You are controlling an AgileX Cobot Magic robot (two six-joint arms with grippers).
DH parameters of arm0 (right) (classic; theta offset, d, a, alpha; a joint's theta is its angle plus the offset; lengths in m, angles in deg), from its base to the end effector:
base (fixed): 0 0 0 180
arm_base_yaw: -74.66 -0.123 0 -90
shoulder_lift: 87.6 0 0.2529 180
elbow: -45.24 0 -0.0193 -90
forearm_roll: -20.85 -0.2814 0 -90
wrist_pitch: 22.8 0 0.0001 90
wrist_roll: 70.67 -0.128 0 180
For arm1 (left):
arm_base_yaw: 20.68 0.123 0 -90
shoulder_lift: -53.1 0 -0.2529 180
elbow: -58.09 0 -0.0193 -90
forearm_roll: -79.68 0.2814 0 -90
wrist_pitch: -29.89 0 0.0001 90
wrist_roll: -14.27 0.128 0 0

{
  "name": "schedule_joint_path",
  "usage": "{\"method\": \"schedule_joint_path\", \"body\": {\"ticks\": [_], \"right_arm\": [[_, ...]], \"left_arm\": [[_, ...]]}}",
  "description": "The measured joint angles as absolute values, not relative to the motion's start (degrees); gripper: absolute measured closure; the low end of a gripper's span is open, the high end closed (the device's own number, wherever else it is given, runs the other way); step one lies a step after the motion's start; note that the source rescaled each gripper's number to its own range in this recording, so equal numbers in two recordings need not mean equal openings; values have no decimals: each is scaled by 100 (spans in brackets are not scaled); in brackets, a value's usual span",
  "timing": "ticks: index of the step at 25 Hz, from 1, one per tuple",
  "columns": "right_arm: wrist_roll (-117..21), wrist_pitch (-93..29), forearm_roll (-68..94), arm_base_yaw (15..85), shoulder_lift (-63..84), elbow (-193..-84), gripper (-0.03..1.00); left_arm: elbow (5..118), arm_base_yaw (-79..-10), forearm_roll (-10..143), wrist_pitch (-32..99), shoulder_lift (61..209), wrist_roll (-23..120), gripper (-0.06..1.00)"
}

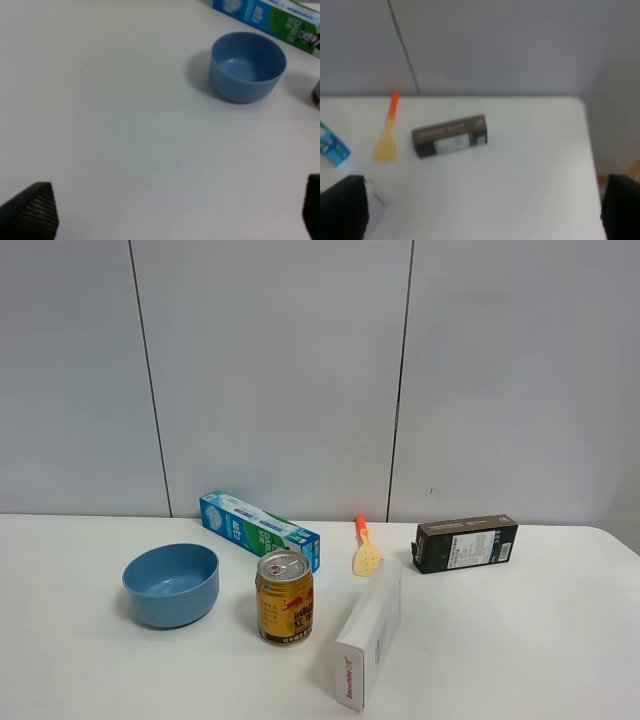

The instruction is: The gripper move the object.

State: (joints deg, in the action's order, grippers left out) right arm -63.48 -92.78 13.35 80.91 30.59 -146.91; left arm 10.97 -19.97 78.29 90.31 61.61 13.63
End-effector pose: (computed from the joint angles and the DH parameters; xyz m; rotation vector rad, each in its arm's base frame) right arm 0.1936 -0.0054 0.4802 -0.0449 2.0806 0.0126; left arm 0.0862 -0.0016 0.2789 -0.0226 2.0252 -0.0282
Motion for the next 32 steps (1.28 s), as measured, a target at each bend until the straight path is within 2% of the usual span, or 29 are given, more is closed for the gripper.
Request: {"method": "schedule_joint_path", "body": {"ticks": [5, 8, 13, 17, 20, 25, 32], "right_arm": [[-6348, -9278, 1398, 8360, 4143, -14588, 15], [-6355, -9278, 1412, 8380, 4684, -13976, 15], [-6481, -9272, 1546, 8380, 5476, -11954, 15], [-6503, -8735, 1550, 8380, 6135, -10351, 15], [-6503, -8433, 1550, 8380, 6634, -9590, 15], [-6462, -8368, 1697, 8380, 7420, -9276, 15], [-6557, -8294, 1698, 8380, 7639, -8854, 15]], "left_arm": [[1097, -1997, 7829, 9031, 6161, 1363, -6], [1097, -1997, 7829, 9031, 6161, 1363, -6], [1097, -1997, 7829, 9031, 6161, 1363, -6], [1097, -1997, 7829, 9031, 6161, 1363, -6], [1097, -1997, 7829, 9031, 6161, 1363, -6], [1097, -1997, 7829, 9031, 6161, 1363, -6], [1097, -1997, 7829, 9031, 6161, 1363, -6]]}}
